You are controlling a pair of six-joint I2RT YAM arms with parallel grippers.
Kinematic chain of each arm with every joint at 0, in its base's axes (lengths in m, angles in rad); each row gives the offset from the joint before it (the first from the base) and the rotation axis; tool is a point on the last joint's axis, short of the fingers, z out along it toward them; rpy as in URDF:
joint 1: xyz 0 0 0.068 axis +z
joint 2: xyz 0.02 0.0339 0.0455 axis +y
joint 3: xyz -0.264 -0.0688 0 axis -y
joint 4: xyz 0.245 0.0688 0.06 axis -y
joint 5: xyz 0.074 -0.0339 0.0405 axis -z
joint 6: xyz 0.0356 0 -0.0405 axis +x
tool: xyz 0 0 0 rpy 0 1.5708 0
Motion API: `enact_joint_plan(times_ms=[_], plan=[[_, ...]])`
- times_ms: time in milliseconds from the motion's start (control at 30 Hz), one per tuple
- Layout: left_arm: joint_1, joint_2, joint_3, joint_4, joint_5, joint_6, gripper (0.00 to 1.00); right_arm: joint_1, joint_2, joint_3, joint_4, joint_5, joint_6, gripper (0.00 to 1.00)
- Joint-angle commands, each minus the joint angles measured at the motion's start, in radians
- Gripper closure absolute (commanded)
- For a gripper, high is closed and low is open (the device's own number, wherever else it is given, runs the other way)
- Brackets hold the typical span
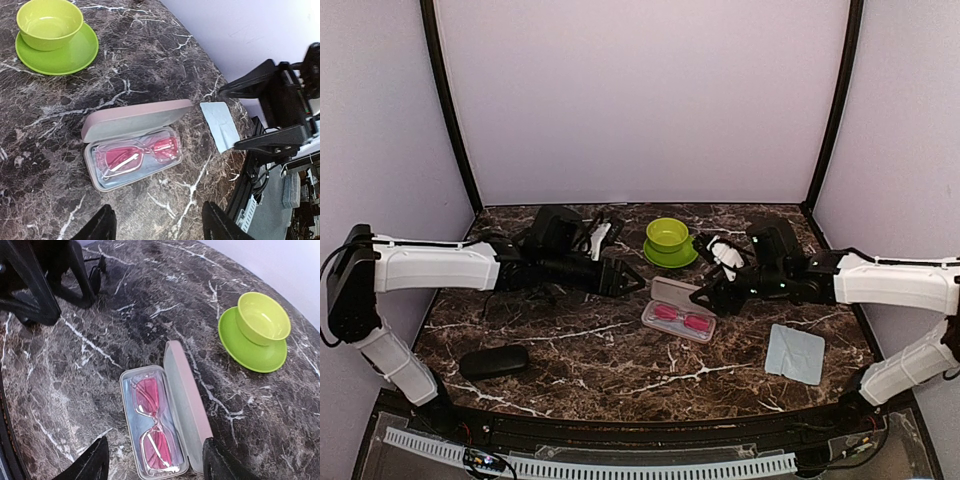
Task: Organize the sunglasses
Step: Place the sunglasses in the sunglasses case.
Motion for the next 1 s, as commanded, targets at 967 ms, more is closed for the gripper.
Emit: enact_joint_plan(times_ms=[967], plan=[[0.072,0.504,0.464,0.004,0.097,0.017,0.46,-0.197,0.161,0.019,0.042,-0.118,0.572,0.46]])
